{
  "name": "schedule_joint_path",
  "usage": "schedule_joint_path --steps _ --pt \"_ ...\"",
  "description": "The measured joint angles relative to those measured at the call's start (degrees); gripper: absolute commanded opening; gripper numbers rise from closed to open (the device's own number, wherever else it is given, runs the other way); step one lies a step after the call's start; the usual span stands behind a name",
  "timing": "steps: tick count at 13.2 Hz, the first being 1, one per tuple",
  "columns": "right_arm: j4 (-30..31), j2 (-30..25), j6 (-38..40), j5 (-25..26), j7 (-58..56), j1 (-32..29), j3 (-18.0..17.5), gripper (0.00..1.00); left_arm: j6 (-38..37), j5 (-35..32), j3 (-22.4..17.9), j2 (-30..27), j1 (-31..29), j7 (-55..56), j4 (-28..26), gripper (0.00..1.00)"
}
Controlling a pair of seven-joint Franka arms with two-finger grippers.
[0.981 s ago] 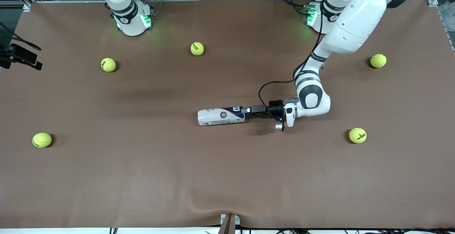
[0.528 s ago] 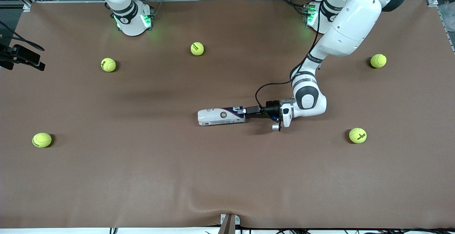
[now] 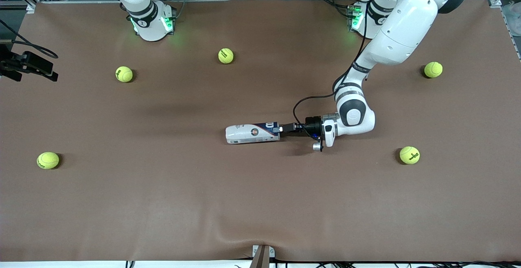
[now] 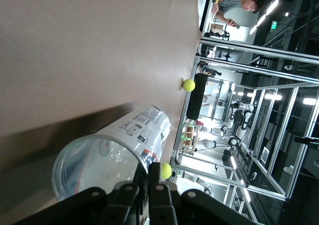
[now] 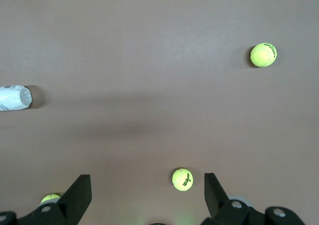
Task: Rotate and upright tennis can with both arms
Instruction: 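Lift the can's end with the left gripper, rotating it upright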
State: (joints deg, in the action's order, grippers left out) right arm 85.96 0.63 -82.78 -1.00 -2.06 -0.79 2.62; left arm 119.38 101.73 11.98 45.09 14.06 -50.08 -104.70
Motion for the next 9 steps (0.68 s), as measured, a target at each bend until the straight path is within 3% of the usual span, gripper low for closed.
schedule_joint_path --steps 4,9 --pt "0.00 0.00 -0.01 0.03 0.00 -0.04 0.22 1.00 0.05 -2.66 0.26 -1.31 0.21 6.67 3.95 0.00" --pt "0.00 0.00 -0.02 0.03 0.00 -0.08 0.42 1.00 1.40 -20.03 0.20 -8.30 0.62 30.08 9.02 0.00"
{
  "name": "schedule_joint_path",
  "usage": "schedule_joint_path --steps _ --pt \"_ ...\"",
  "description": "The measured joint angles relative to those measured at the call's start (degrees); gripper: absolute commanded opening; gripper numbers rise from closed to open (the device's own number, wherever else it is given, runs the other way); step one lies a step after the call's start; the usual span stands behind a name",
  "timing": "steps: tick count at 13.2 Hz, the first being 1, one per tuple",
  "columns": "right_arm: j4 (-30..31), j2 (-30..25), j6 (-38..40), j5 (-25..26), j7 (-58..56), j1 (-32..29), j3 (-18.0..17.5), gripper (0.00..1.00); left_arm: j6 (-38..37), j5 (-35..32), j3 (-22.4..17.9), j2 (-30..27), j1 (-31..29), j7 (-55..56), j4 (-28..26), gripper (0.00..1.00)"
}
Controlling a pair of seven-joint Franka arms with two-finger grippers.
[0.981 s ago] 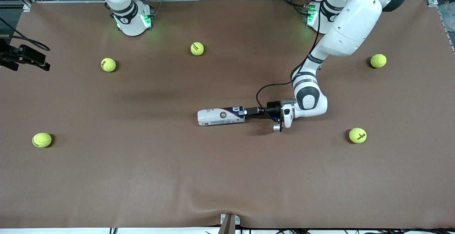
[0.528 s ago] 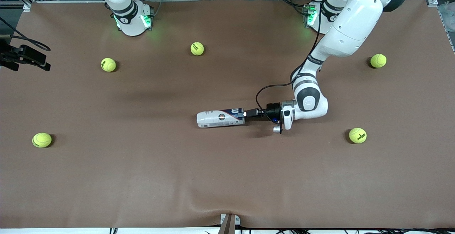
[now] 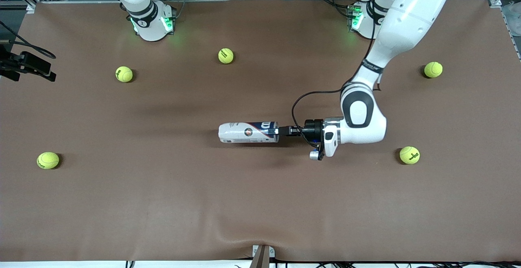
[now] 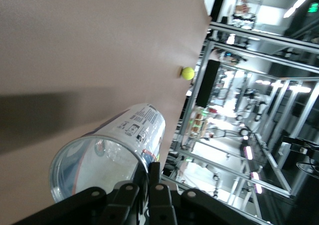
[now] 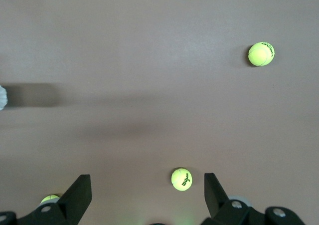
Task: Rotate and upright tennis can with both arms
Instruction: 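Lift the can's end with the left gripper, rotating it upright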
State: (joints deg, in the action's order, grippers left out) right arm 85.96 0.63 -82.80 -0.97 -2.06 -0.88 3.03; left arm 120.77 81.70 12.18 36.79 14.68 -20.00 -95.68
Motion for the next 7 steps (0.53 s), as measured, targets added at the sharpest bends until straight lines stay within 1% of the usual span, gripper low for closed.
schedule_joint_path --steps 3,7 --pt "0.00 0.00 0.00 0.00 0.00 0.00 0.00 1.00 1.20 -12.56 0.02 -2.54 0.53 13.36 3.17 0.00" --pt "0.00 0.00 -0.01 0.00 0.00 0.00 -0.03 1.00 1.64 -32.62 0.29 -3.92 1.78 34.55 10.33 0.00"
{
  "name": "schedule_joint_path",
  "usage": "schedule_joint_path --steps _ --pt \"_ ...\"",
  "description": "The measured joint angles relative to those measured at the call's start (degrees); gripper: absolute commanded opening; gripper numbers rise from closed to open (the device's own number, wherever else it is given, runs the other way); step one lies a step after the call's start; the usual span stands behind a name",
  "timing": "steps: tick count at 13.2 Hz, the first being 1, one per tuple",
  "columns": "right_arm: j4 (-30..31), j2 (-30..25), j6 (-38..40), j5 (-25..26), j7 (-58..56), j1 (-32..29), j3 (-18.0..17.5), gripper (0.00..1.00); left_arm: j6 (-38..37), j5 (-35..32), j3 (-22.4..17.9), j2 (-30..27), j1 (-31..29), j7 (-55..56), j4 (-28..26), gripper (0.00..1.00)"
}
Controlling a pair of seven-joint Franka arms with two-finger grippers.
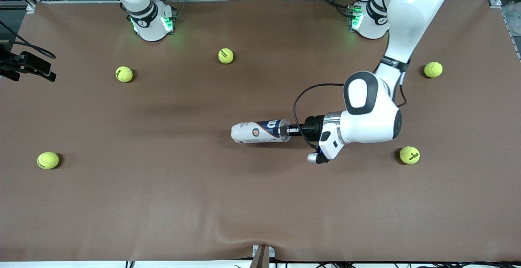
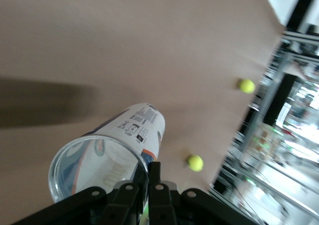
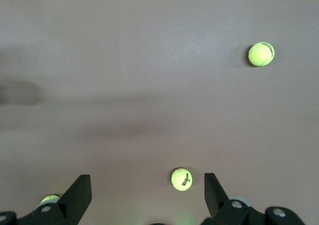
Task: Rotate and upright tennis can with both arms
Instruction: 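Lift the can's end with the left gripper, rotating it upright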
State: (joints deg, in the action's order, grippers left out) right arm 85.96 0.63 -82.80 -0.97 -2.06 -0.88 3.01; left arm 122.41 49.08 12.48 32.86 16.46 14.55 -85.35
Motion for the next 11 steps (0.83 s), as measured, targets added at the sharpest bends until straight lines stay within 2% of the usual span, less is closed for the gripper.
schedule_joint_path --steps 4,8,11 --pt "0.00 0.00 0.00 0.00 0.00 0.00 -0.02 1.00 -0.05 -13.24 1.26 -0.43 1.57 12.97 2.97 0.00" --pt "0.00 0.00 0.00 0.00 0.00 0.00 -0.03 1.00 -0.44 -29.09 1.51 -1.74 6.75 28.92 3.71 0.00" --pt "0.00 0.00 0.00 0.00 0.00 0.00 -0.02 1.00 -4.80 -38.77 1.46 -1.97 10.91 37.36 4.26 0.00"
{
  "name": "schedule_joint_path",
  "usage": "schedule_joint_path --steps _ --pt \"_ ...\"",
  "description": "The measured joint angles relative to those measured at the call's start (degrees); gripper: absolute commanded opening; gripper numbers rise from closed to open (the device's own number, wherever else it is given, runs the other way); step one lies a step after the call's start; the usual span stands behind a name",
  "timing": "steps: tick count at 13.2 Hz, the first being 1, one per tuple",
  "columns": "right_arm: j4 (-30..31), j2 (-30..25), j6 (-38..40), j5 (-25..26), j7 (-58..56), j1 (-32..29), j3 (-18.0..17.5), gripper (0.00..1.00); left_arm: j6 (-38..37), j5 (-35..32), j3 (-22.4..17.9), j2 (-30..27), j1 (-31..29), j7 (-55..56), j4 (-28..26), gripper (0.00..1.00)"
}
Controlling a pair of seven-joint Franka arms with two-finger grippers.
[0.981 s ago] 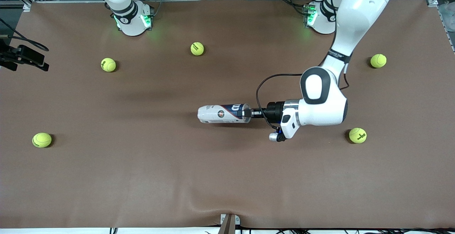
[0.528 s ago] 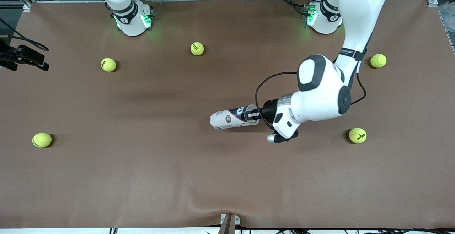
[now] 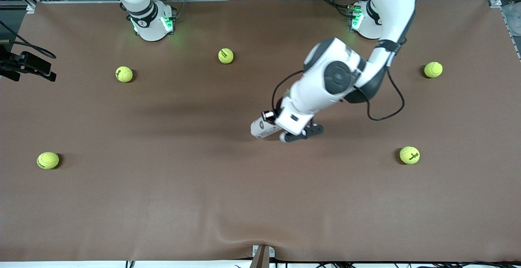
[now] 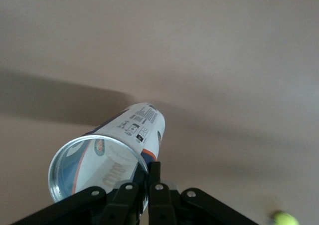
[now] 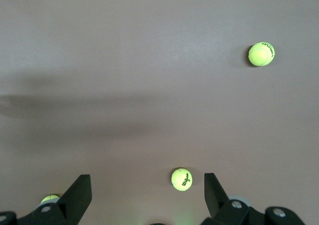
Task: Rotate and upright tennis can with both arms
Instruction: 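Lift the can's end with the left gripper, rotating it upright, then lower the upright can onto the table with the left gripper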
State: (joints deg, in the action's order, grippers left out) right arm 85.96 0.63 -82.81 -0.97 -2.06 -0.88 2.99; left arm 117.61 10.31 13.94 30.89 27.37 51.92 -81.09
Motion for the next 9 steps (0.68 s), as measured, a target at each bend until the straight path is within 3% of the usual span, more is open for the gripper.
schedule_joint_path --steps 4,9 --pt "0.00 0.00 -0.01 0.00 0.00 0.00 0.03 1.00 -5.11 -12.55 -0.21 0.02 7.82 12.39 1.31 0.00" --pt "0.00 0.00 -0.04 0.00 0.00 0.00 0.02 1.00 -6.11 -15.50 -0.71 2.17 10.04 16.57 1.31 0.00"
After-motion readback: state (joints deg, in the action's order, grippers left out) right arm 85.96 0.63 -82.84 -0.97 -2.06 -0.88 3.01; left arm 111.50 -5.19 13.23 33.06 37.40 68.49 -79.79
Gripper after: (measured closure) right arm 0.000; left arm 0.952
